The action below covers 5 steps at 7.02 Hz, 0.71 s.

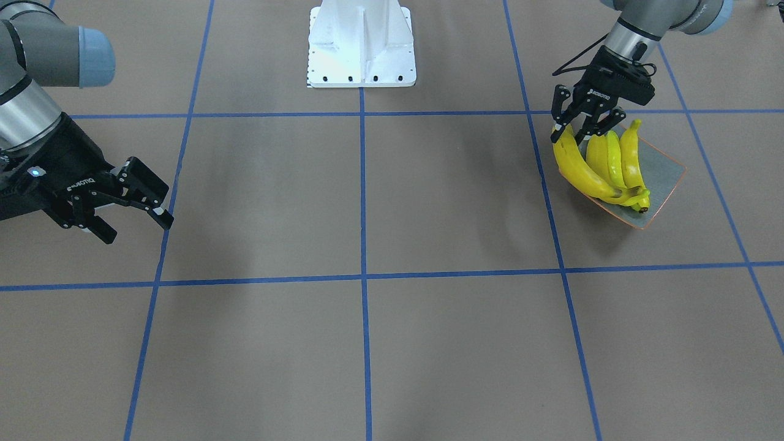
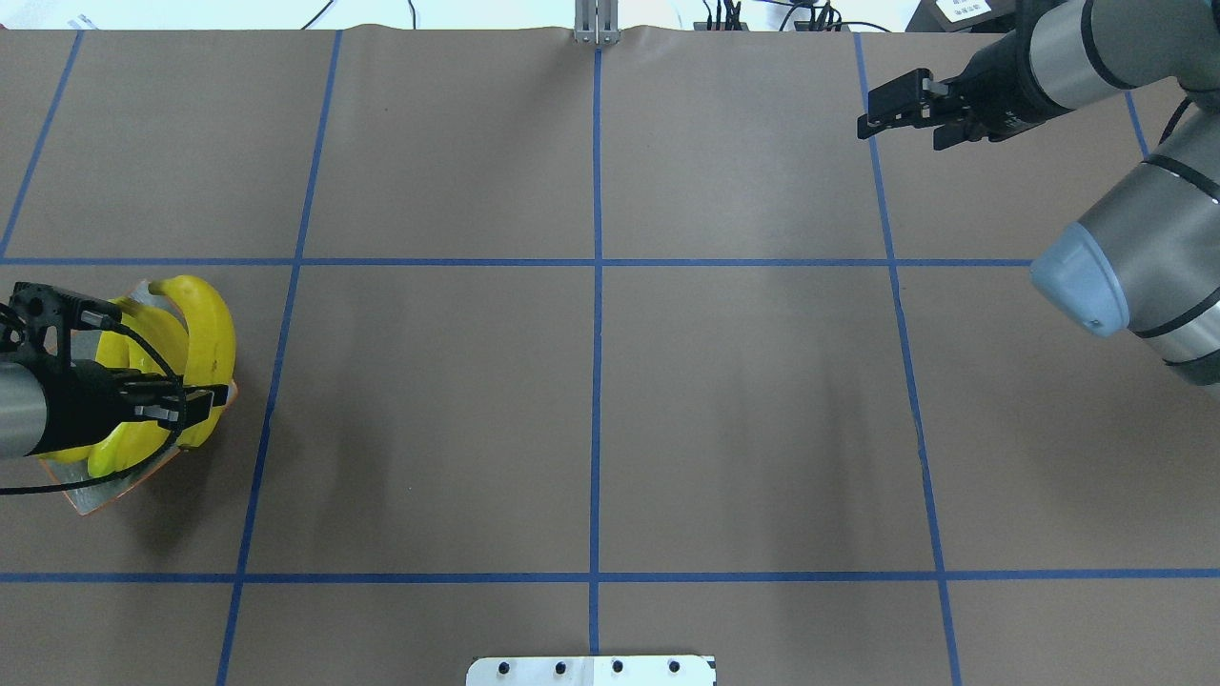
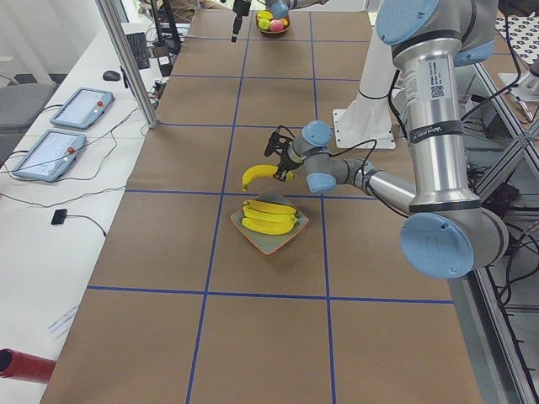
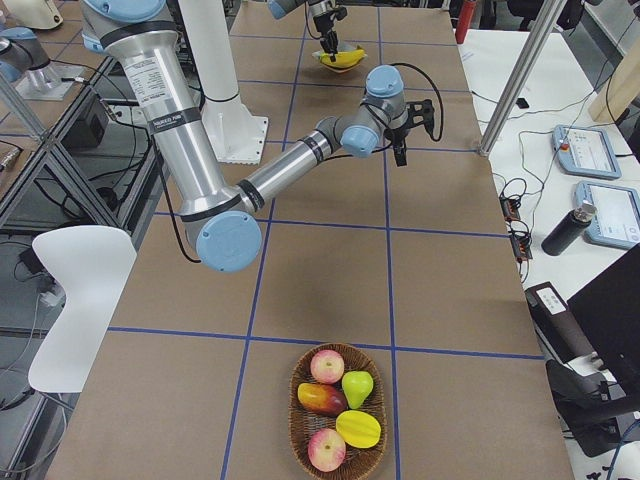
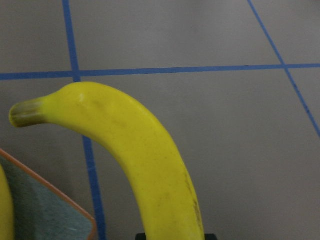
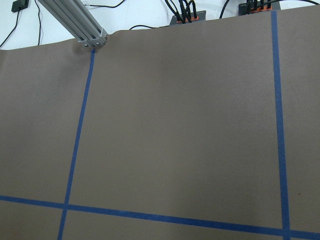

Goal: Transfer all bananas from basket to plate

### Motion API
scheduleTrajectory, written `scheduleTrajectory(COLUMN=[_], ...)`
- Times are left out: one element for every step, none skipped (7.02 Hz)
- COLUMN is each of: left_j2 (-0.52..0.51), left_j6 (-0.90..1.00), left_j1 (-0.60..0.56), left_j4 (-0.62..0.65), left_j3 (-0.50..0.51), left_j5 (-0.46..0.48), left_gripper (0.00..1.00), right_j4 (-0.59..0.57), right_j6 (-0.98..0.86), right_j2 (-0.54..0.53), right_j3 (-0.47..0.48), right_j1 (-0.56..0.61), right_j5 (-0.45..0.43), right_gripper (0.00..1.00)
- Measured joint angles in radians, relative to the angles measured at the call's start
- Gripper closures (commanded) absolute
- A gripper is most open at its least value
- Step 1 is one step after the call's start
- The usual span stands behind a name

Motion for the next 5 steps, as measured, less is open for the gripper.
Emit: scheduleTrajectory(left_j2=[0.003,0.004,0.007,0.010,0.011], left_j6=[0.071,0.125,0.165,0.190,0.202], left_j1=[-0.007,-0.009,-0.010,-0.010,-0.009], left_j4=[0.065,0.116,0.151,0.167,0.173], left_j3=[0.000,0.000,0.001,0.002,0.004], left_j5=[0.002,0.003,0.004,0.004,0.005], left_gripper=[1.00,0.95,0.43,0.02,0.01], right_j4=[0.001,0.001,0.001,0.001,0.001], right_j6=[0.000,0.000,0.000,0.000,0.000], right_j2=[-0.002,-0.003,-0.004,-0.005,-0.006], right_j3=[0.000,0.000,-0.001,-0.001,-0.001], right_j1=[0.000,0.000,0.000,0.000,0.000], right_j5=[0.000,0.000,0.000,0.000,0.000], right_gripper=[0.00,0.00,0.00,0.00,0.00])
